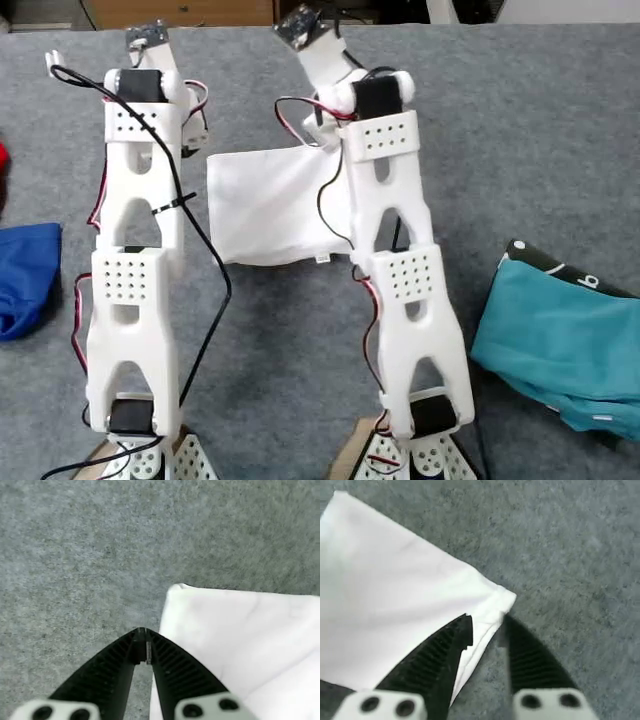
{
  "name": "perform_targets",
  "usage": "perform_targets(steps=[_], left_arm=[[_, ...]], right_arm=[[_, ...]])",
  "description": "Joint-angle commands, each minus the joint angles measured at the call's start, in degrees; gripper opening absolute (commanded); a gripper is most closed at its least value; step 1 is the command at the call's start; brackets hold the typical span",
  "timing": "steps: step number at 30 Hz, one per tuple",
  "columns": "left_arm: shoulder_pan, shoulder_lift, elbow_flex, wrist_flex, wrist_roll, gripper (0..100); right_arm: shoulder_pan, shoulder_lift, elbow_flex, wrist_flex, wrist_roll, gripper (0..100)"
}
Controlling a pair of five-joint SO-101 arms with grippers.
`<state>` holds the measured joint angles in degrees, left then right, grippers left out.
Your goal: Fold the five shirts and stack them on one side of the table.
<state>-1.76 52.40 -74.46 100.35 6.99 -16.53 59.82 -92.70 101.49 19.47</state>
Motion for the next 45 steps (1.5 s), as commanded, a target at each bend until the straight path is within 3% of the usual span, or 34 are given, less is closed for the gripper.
perform_targets(steps=[1, 11, 20, 24, 32, 36, 45], left_arm=[[2.2, -6.8, 4.0, 0.8, -0.8, 2], [2.6, -23.6, 27.3, -1.1, -1.5, 2], [2.6, -24.5, 46.3, -29.3, 0.4, 2], [2.9, -20.3, 46.8, -34.4, 0.7, 2], [4.0, -9.9, 41.5, -35.4, 0.8, 2], [3.8, -5.8, 38.4, -34.8, 0.8, 2], [3.8, -5.6, 21.0, -20.4, 0.8, 2]], right_arm=[[1.5, -8.5, 3.9, 1.2, -1.7, 0.4], [1.4, -35.3, 51.9, -1.8, -4.6, 0.4], [1.7, -49.7, 95.1, -27.3, -5.6, 0.5], [1.9, -53.1, 107.9, -36.6, -6.2, 0.5], [8.0, -53.3, 115.4, -43.3, -4.3, 0.5], [7.3, -53.8, 113.2, -42.5, -3.1, 0.5], [5.7, -53.8, 100.4, -32.3, -3.5, 2.4]])
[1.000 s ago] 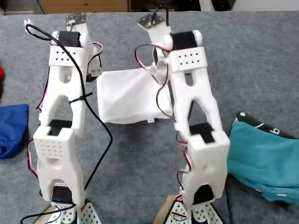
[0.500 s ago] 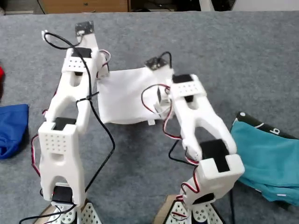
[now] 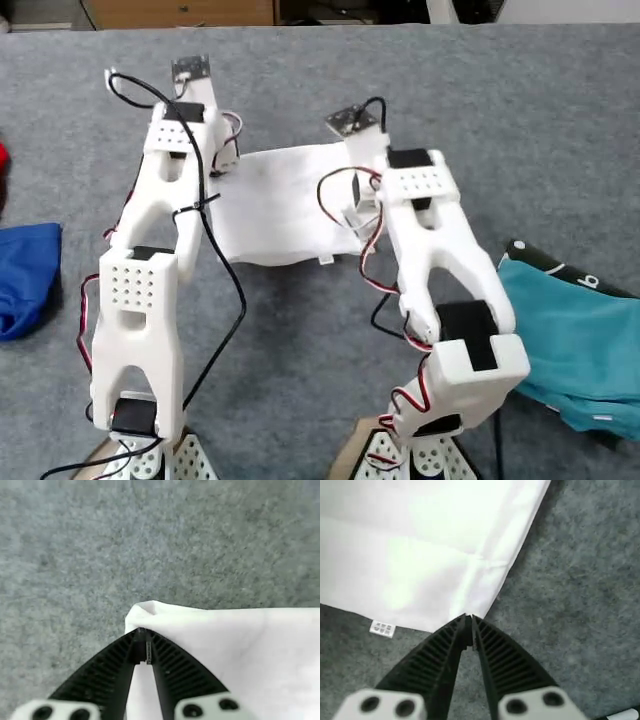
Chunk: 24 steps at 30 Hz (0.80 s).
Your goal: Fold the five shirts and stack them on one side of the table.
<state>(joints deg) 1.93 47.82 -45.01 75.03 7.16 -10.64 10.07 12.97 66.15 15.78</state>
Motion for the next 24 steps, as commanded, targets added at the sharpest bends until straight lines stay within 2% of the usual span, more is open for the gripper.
perform_targets(steps=[1, 5, 9, 11, 18, 24], left_arm=[[0.1, -1.0, -11.0, 7.1, 0.5, 2], [0.1, -0.6, -20.7, 14.2, 0.0, 3], [0.1, -0.4, -25.1, 18.8, -4.4, 17], [-0.1, -0.5, -25.3, 20.0, -7.4, 24], [-4.0, -0.5, -25.1, 24.3, -19.2, 23], [-6.7, -0.4, -24.8, 24.2, -18.5, 23]], right_arm=[[0.0, -4.0, -6.4, 4.7, 0.2, 5.2], [0.2, -4.0, -9.7, 11.2, -3.0, 21.4], [0.1, -4.4, -10.2, 16.0, -8.6, 31.1], [0.1, -6.5, -9.4, 17.7, -10.9, 31.6], [0.2, -24.9, -7.8, 18.8, -11.3, 27.7], [0.3, -27.5, 1.9, 18.0, -11.1, 27.8]])
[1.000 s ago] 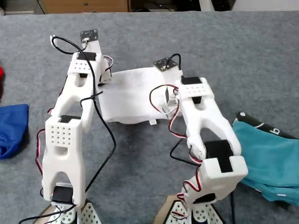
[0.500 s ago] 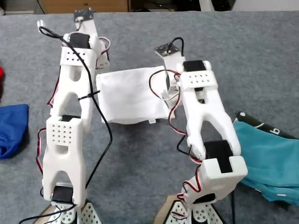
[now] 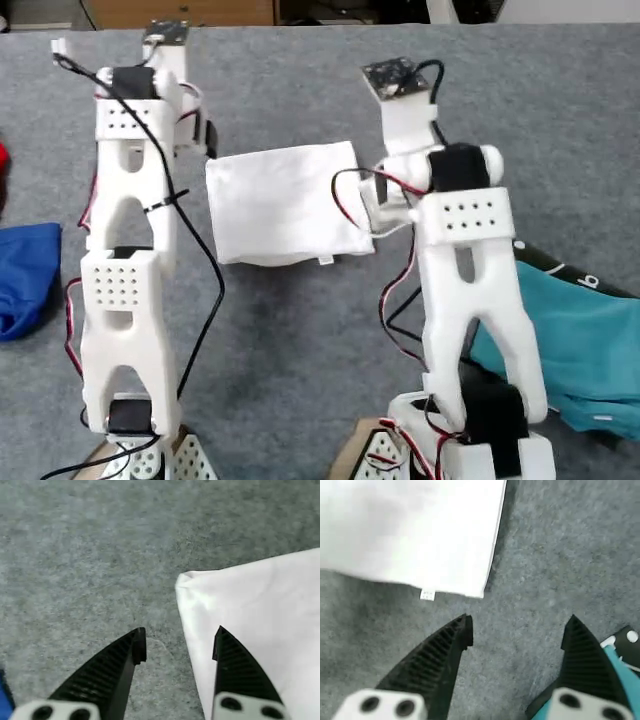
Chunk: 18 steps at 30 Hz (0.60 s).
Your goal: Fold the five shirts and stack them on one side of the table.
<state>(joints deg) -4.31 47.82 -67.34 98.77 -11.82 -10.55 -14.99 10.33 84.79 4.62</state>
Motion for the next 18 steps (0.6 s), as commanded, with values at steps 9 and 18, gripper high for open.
perform_targets(steps=[9, 18], left_arm=[[-0.8, -0.2, -2.4, 0.5, 11.6, 23], [-0.9, 4.7, -2.5, 0.6, 11.9, 23]], right_arm=[[-1.3, 0.9, 14.3, -14.3, -19.4, 27.8], [-11.4, 12.1, 13.3, -20.0, -52.0, 28.1]])
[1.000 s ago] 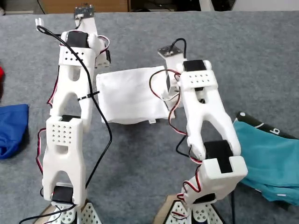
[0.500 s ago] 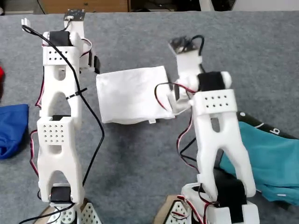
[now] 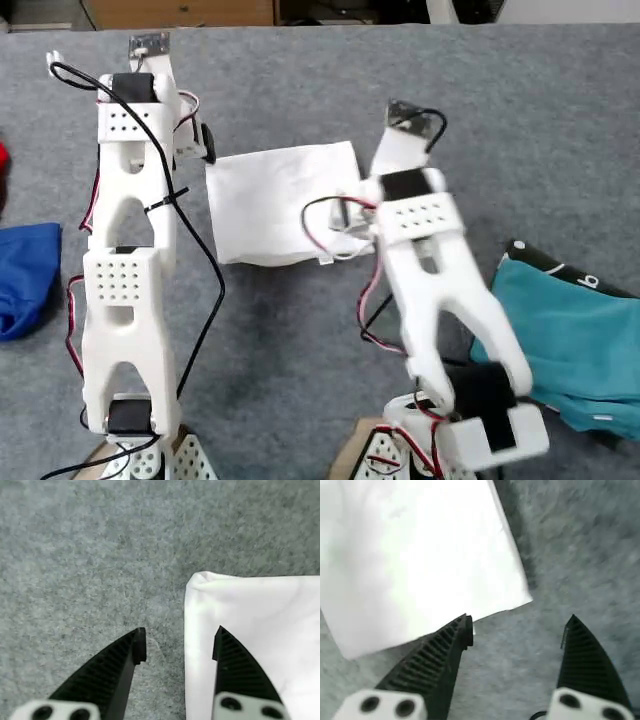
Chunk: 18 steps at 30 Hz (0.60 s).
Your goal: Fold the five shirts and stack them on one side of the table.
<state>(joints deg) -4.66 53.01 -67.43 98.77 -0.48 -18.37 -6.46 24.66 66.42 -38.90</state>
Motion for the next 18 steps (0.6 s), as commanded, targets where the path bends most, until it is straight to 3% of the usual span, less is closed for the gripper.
perform_targets(steps=[1, 5, 18], left_arm=[[-0.6, -0.2, -2.5, 0.6, 0.5, 23], [-0.6, 0.4, -2.6, 0.6, 0.4, 23], [-0.6, 0.4, -2.9, 0.5, 0.2, 23]], right_arm=[[-4.3, 5.6, -1.7, -2.0, -11.3, 28.1], [-4.2, 12.9, -7.4, -2.5, -17.1, 28.0], [-3.0, 18.8, -12.9, -2.6, -20.6, 28.1]])
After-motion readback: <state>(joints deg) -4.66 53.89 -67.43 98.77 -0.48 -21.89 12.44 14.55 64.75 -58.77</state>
